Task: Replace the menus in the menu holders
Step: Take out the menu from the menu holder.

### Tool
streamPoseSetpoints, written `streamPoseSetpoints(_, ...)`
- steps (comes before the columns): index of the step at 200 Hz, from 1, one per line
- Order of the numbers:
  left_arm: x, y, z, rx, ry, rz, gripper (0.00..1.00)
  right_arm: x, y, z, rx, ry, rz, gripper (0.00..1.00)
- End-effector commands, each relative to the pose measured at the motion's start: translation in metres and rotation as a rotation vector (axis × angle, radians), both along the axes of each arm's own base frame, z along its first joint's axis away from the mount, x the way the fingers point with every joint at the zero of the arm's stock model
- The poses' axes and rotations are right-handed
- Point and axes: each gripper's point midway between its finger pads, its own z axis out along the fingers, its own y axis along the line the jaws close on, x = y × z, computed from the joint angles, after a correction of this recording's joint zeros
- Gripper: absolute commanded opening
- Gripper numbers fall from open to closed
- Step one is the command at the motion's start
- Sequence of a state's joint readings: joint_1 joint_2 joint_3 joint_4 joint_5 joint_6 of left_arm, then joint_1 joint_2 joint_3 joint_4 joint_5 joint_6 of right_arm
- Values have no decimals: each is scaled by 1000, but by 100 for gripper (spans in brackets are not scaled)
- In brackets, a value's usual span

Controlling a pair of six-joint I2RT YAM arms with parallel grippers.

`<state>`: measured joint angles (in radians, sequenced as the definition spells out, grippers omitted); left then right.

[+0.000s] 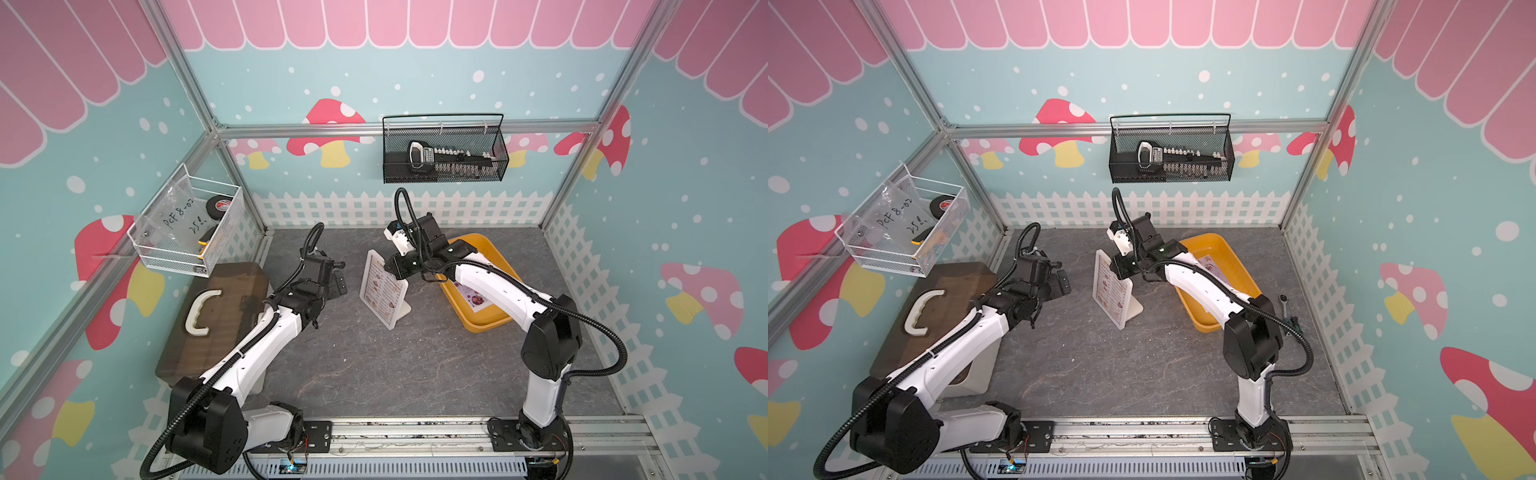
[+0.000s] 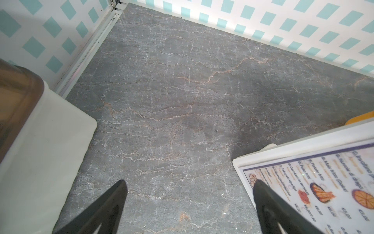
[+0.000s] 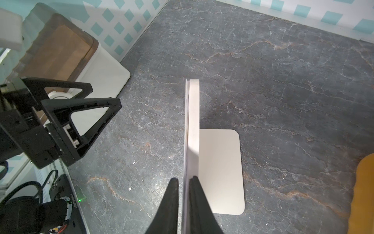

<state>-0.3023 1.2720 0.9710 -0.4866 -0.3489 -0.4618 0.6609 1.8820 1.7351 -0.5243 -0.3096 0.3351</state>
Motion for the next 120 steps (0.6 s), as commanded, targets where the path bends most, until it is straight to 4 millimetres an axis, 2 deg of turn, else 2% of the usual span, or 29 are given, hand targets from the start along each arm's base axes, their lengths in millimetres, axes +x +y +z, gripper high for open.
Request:
streamPoseSetpoints(1,2,5,16,18,-27,12,98,-2,4,4,10,6,20,9)
streamPoseSetpoints(80,3,4,17,15,-29,10,98,-3,6,25,54,-15,24,8)
streamPoseSetpoints(120,2,4,17,14,-28,9,98,-4,5,27,57,-17,26,5)
